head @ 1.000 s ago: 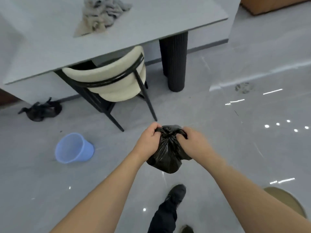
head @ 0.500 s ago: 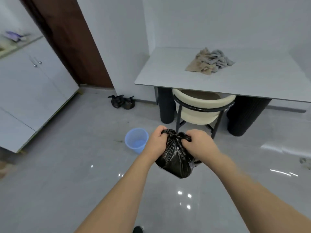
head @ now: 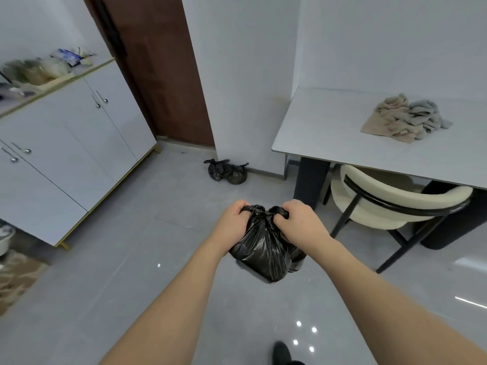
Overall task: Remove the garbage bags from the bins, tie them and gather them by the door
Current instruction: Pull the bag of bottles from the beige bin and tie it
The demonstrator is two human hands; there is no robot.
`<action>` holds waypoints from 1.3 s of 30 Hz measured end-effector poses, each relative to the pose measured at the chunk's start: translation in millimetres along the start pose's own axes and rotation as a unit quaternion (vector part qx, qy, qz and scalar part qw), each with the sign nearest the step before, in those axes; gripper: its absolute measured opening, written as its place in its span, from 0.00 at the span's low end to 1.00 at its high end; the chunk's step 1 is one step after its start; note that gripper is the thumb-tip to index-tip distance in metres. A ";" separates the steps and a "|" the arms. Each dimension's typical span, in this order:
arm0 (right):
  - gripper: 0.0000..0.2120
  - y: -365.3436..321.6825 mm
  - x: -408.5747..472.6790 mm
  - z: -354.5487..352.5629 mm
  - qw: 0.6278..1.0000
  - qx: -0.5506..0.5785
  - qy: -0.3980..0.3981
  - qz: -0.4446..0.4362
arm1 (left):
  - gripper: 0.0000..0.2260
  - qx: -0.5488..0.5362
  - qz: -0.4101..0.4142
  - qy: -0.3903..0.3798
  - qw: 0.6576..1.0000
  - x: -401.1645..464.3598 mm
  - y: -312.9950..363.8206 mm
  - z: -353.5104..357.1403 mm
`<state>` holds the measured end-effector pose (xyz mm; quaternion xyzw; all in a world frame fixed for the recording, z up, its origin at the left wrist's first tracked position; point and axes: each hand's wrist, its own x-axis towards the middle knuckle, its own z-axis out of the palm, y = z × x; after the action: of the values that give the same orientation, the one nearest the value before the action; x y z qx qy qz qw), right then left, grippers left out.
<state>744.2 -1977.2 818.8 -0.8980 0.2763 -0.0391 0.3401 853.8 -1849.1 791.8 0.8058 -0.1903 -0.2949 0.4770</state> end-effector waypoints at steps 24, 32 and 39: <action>0.12 -175.8 490.9 119.4 0.983 0.114 0.093 0.107 | 0.08 0.129 0.073 -0.001 0.989 456.5 5.8 -284.9; 0.12 -151.1 626.2 136.7 0.956 0.158 0.140 0.206 | 0.08 0.150 0.081 -0.076 0.982 628.1 13.0 -287.0; 0.12 -62.8 749.0 199.0 0.923 0.195 0.119 0.310 | 0.09 0.176 0.064 -0.128 0.974 781.2 -47.5 -237.7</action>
<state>1457.5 -2212.9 618.1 -0.6721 0.5662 -0.0919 0.4682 1599.8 -2130.0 608.8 0.8186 -0.3504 -0.3265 0.3172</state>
